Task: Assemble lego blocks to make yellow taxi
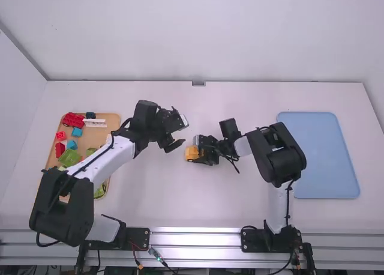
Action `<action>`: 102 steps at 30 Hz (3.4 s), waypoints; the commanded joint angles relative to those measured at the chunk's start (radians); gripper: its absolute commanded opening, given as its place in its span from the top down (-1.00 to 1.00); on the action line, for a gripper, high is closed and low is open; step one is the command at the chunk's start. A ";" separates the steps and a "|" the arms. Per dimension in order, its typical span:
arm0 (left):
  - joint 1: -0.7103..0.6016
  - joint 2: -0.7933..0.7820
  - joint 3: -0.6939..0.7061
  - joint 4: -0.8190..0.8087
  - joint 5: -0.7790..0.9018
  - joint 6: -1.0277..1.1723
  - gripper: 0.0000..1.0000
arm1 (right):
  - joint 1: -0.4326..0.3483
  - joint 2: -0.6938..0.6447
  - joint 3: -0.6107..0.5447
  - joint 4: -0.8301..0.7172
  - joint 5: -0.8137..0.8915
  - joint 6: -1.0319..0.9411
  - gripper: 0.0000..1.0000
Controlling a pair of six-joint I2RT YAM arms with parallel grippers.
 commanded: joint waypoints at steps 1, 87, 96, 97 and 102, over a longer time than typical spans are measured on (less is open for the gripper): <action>0.008 -0.035 -0.050 0.066 -0.198 -0.212 -0.98 | -0.002 0.011 0.016 -0.003 -0.011 0.005 -0.06; 0.008 -0.044 0.440 -0.295 -0.295 -0.458 -0.98 | -0.248 -0.915 0.264 -0.646 0.801 0.586 -0.98; 0.114 -0.150 0.339 -0.185 -0.337 -0.564 -0.77 | -0.341 -1.033 0.155 -0.536 0.882 0.671 -0.76; 0.117 -0.154 0.335 -0.181 -0.337 -0.568 -0.76 | -0.344 -1.037 0.151 -0.532 0.882 0.675 -0.76; 0.194 -0.231 0.259 -0.104 -0.337 -0.644 -0.61 | -0.376 -1.119 0.069 -0.450 0.882 0.757 -0.59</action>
